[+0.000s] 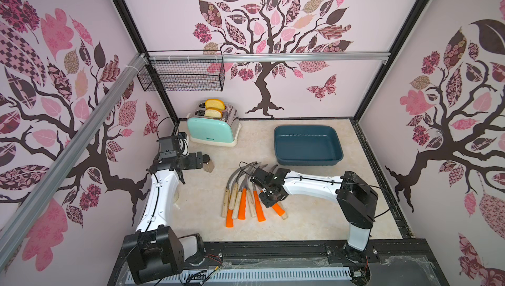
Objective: Put small sickles into storage boxes
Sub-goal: Place the sickle in the storage box.
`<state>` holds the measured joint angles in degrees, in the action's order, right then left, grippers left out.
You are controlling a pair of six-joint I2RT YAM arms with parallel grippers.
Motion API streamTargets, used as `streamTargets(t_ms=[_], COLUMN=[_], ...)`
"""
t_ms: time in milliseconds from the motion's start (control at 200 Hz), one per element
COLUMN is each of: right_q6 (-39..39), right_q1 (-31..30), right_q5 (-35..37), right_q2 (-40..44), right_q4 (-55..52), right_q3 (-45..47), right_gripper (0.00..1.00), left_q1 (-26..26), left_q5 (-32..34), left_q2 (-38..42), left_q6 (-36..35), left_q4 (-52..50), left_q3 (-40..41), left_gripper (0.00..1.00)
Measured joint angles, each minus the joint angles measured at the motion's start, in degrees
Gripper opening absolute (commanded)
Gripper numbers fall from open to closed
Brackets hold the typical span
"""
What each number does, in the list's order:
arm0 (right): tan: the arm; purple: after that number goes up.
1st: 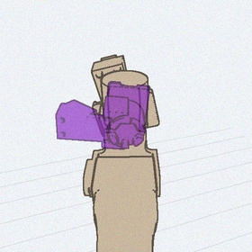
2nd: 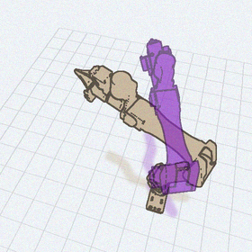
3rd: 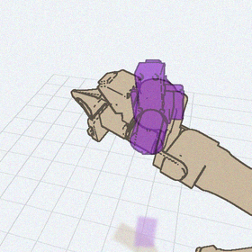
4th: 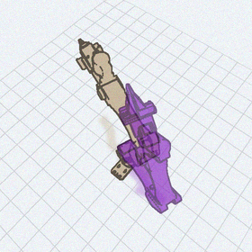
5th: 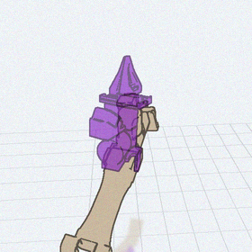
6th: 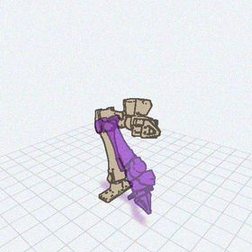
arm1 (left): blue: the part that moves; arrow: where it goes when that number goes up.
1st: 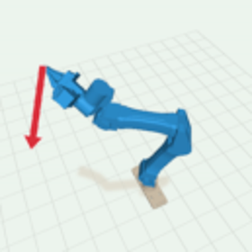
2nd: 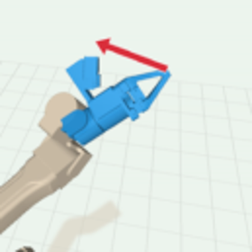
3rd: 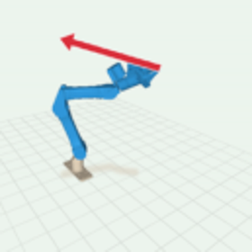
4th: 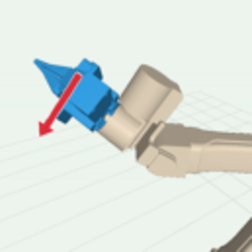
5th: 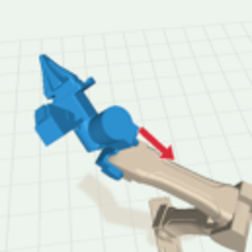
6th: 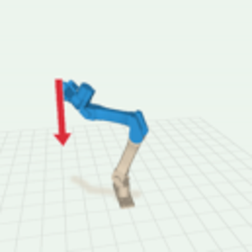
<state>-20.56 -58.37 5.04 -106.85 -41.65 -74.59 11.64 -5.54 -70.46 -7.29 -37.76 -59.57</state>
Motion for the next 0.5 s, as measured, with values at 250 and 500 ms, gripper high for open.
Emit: streamTargets(t_ms=[250, 500], right_q6=[-0.04, 0.44], right_q1=[0.00, 0.48], right_q5=[-0.79, -1.05], right_q2=[2.40, 5.40], right_q4=[-0.66, -3.50], right_q3=[0.42, -3.21], right_gripper=[0.08, 0.08], left_q1=[0.00, 0.02], left_q5=[-0.13, -0.15], left_q2=[0.00, 0.00], left_q6=[0.00, -0.02], left_q4=[0.00, 0.00], left_q3=[0.00, 0.00], left_gripper=[0.98, 0.98])
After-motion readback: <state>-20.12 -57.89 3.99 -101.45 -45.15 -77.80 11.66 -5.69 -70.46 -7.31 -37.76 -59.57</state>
